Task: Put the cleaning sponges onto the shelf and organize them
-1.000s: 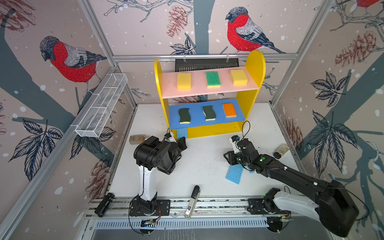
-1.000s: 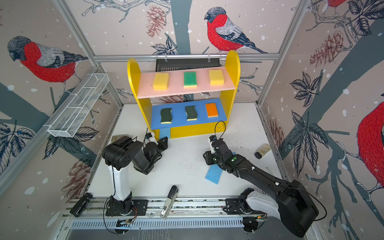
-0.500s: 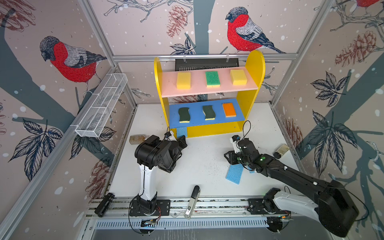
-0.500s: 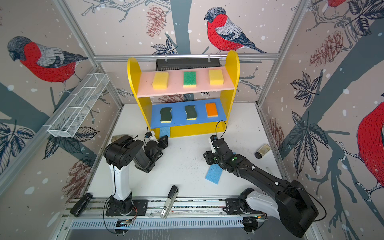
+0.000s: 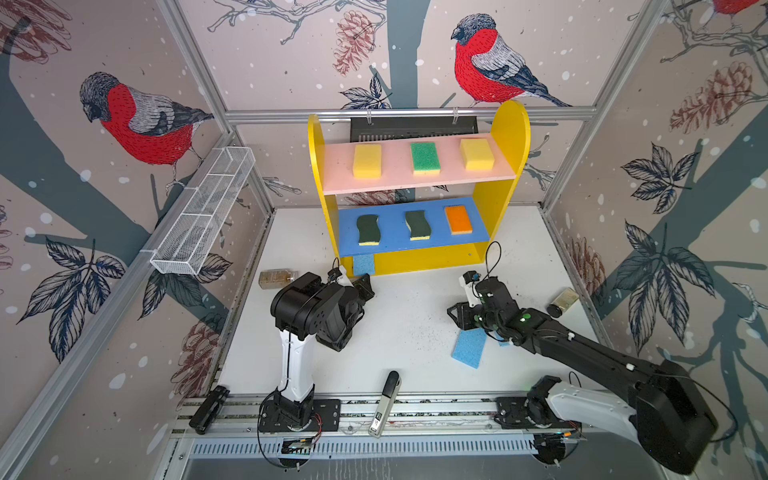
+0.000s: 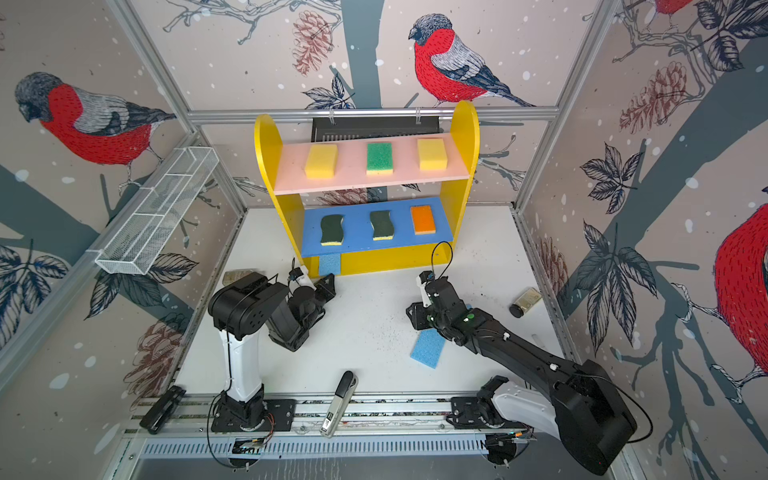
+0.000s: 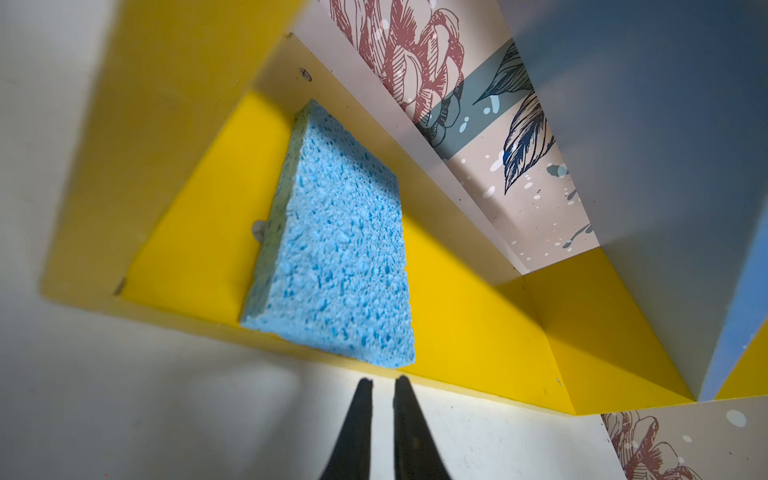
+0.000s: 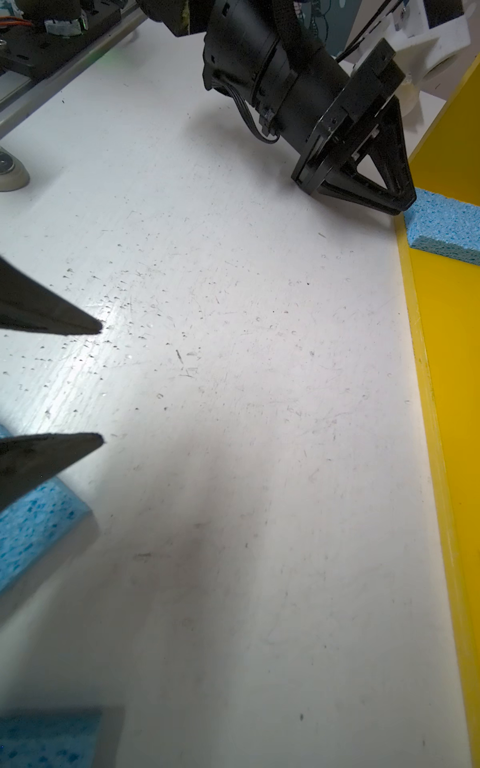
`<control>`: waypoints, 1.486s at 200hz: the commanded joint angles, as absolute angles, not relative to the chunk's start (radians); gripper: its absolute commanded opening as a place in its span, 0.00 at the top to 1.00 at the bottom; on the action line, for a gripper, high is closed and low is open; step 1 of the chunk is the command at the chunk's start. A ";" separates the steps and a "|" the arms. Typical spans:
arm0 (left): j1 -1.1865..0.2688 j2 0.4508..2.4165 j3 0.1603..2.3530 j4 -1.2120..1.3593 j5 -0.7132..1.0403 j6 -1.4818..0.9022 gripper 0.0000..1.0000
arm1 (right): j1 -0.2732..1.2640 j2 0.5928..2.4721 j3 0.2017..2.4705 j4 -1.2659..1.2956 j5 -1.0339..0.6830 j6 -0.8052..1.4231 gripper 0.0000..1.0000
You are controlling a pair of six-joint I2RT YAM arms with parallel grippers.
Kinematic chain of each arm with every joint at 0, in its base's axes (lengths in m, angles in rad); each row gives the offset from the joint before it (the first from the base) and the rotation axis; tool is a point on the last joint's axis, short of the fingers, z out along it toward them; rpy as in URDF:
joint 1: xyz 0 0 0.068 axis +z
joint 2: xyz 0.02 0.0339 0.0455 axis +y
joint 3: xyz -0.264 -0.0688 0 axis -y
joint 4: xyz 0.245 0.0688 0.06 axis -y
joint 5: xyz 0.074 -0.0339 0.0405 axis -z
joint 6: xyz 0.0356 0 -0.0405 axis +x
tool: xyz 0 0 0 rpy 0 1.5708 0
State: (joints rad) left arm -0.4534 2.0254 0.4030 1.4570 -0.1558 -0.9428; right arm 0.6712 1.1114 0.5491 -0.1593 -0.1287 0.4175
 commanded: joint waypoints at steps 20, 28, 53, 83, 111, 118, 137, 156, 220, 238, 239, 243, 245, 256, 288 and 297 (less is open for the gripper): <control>-0.483 1.993 0.406 1.308 -0.210 -1.039 0.86 | 0.670 1.094 0.543 -0.140 -0.140 0.410 0.60; -0.485 1.996 0.403 1.335 -0.203 -1.054 0.86 | 0.670 1.091 0.542 -0.140 -0.140 0.409 0.60; -0.486 1.994 0.408 1.344 -0.213 -1.084 0.85 | 0.670 1.079 0.537 -0.137 -0.141 0.411 0.60; -0.486 1.988 0.446 1.281 -0.216 -1.101 0.85 | 0.670 1.064 0.532 -0.135 -0.150 0.414 0.60; -0.486 2.011 0.470 1.288 -0.218 -1.144 0.85 | 0.670 1.055 0.529 -0.131 -0.153 0.414 0.60; -0.487 2.017 0.472 1.298 -0.217 -1.154 0.85 | 0.669 1.051 0.529 -0.131 -0.153 0.414 0.60; -0.487 2.023 0.477 1.303 -0.227 -1.190 0.85 | 0.669 1.045 0.526 -0.130 -0.158 0.413 0.59; -0.488 2.020 0.489 1.266 -0.238 -1.207 0.84 | 0.669 1.039 0.525 -0.129 -0.159 0.413 0.59; -0.507 2.025 0.481 1.306 -0.318 -1.301 0.84 | 0.665 1.024 0.522 -0.127 -0.166 0.416 0.59; -0.508 2.030 0.504 1.272 -0.317 -1.301 0.85 | 0.664 1.018 0.521 -0.129 -0.166 0.416 0.58; -0.507 2.030 0.504 1.272 -0.316 -1.302 0.85 | 0.664 1.018 0.521 -0.129 -0.167 0.416 0.58; -0.508 2.034 0.507 1.275 -0.314 -1.303 0.85 | 0.664 1.017 0.521 -0.128 -0.167 0.416 0.58; -0.507 2.035 0.507 1.277 -0.313 -1.304 0.85 | 0.664 1.016 0.520 -0.128 -0.167 0.416 0.58; -0.505 2.047 0.512 1.281 -0.312 -1.313 0.85 | 0.664 1.013 0.519 -0.129 -0.169 0.417 0.58; -0.506 2.078 0.522 1.301 -0.318 -1.346 0.85 | 0.665 1.004 0.517 -0.129 -0.170 0.418 0.57; -0.505 2.084 0.524 1.307 -0.322 -1.354 0.85 | 0.664 1.000 0.517 -0.129 -0.172 0.418 0.57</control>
